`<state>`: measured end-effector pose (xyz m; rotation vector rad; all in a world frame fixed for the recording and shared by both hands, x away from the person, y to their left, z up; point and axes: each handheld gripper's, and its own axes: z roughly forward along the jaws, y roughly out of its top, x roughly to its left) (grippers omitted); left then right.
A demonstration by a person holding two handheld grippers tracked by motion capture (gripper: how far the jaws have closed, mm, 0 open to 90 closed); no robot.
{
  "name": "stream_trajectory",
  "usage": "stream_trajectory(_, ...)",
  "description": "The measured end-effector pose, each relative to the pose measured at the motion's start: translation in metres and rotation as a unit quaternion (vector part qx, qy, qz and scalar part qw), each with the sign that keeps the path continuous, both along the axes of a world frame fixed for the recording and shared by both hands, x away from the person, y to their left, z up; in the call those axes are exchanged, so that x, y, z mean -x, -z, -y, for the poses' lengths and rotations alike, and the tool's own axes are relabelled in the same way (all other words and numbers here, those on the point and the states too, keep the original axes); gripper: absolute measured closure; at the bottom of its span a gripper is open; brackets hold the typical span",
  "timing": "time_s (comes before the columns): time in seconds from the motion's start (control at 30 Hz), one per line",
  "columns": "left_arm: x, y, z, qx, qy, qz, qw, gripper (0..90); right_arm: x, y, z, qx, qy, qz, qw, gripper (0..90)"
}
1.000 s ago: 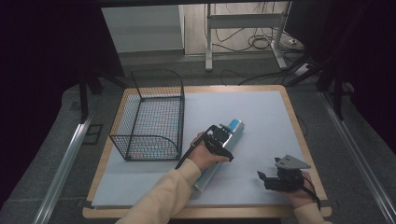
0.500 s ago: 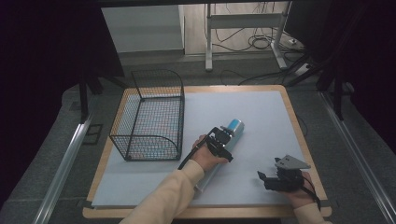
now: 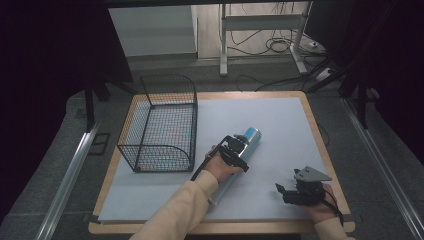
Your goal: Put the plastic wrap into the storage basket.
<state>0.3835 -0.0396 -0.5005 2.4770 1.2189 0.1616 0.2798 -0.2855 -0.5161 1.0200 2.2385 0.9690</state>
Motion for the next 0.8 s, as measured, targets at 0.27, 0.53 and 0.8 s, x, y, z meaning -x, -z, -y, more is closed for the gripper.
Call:
stream_trajectory(0.27,-0.001,-0.001,-0.002,0.008,-0.008,-0.010,0.9999,30.3,0.000,-0.001,0.001,0.002,0.005,0.006,1.0000,15.9)
stream_trajectory(0.53,-0.003,-0.006,-0.004,0.020,0.009,-0.025,0.9994,31.0,0.000,-0.001,0.001,0.004,0.007,0.009,0.9999,16.1)
stream_trajectory(0.8,0.000,-0.020,-0.009,0.036,0.024,-0.028,0.9987,31.3,0.001,-0.001,0.001,0.005,0.007,0.009,0.9999,16.1)
